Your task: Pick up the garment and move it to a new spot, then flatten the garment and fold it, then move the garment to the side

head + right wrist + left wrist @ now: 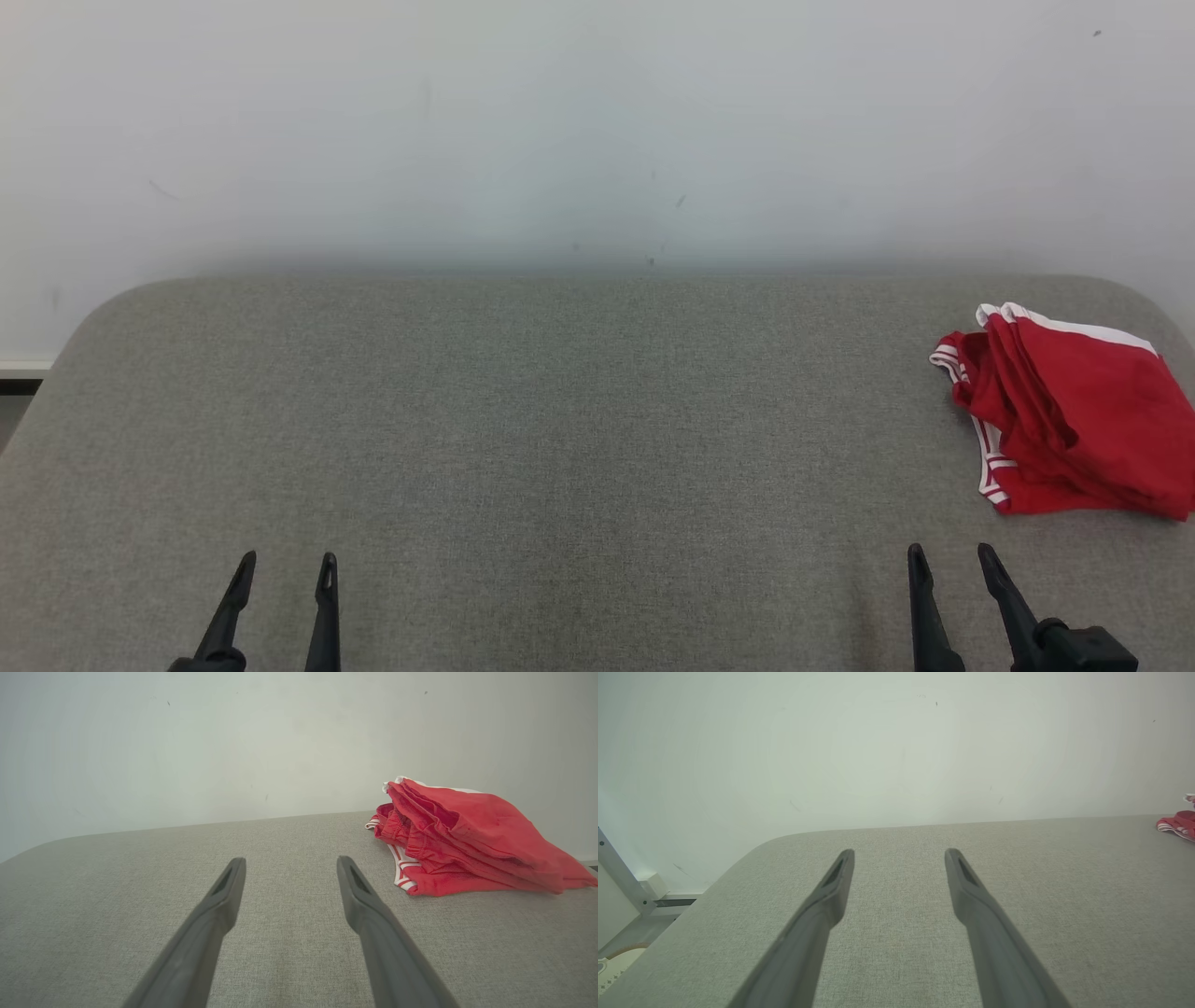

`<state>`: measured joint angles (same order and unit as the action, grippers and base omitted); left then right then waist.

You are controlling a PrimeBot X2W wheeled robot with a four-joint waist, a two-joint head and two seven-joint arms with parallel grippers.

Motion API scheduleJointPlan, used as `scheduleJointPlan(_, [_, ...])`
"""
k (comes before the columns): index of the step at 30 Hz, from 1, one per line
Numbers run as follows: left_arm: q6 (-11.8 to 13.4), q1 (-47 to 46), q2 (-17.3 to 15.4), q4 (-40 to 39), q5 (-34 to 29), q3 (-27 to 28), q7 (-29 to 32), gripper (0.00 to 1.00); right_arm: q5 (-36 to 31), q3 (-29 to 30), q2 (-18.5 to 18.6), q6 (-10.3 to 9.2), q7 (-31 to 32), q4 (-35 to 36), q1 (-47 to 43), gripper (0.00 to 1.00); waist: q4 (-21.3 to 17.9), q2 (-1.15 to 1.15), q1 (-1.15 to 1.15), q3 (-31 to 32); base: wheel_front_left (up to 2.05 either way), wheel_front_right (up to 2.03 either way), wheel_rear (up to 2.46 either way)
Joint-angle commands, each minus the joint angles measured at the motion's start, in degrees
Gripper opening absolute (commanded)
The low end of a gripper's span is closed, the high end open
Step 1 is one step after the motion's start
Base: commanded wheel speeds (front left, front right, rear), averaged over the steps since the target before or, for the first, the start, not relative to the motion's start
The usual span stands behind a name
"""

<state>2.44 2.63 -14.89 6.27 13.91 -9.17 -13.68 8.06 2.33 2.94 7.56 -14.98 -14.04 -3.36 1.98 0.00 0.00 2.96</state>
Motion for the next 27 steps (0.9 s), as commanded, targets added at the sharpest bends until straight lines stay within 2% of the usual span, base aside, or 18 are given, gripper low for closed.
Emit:
scheduleJointPlan(1, [-0.30, 0.95, -0.07, -0.21, 0.54, -0.01, -0.12, 1.00, 0.55, 0.18, -0.09, -0.10, -0.17, -0.16, 0.82, 1.00, -0.01, 0.00, 0.00, 0.02, 0.00, 0.00, 0.00])
scheduleJointPlan(9, [-0.60, 0.99, -0.36, -0.61, 1.76, -0.17, -0.06, 1.00, 0.66, -0.09, -0.09, -0.11, -0.17, -0.42, 0.86, 1.00, -0.14, 0.00, 0.00, 0.09, 0.00, 0.00, 0.00])
scheduleJointPlan(10, [-0.51, 0.70, -0.03, -0.23, 1.21, -0.12, 0.01, 0.00, 0.27, -0.04, -0.02, 0.00, 0.02, -0.33, 0.20, 0.00, -0.14, 0.00, 0.00, 0.09, 0.00, 0.00, 0.00])
scheduleJointPlan(14, [-0.48, 1.26, 0.88, 1.94, 1.30, -0.49, 0.25, 0.00, 0.31, -0.02, -0.15, 0.00, 0.42, -2.47, -1.04, 0.00, -0.15, 0.00, 0.00, 0.09, 0.00, 0.00, 0.00])
scheduleJointPlan(27, [-2.13, -1.09, 2.80, 3.40, 14.84, 1.26, 3.28, 0.00, 14.90, 1.95, -0.13, -0.01, 4.65, -1.57, 0.48, 0.00, -0.34, 0.00, 0.00, -0.26, 0.00, 0.00, 0.00])
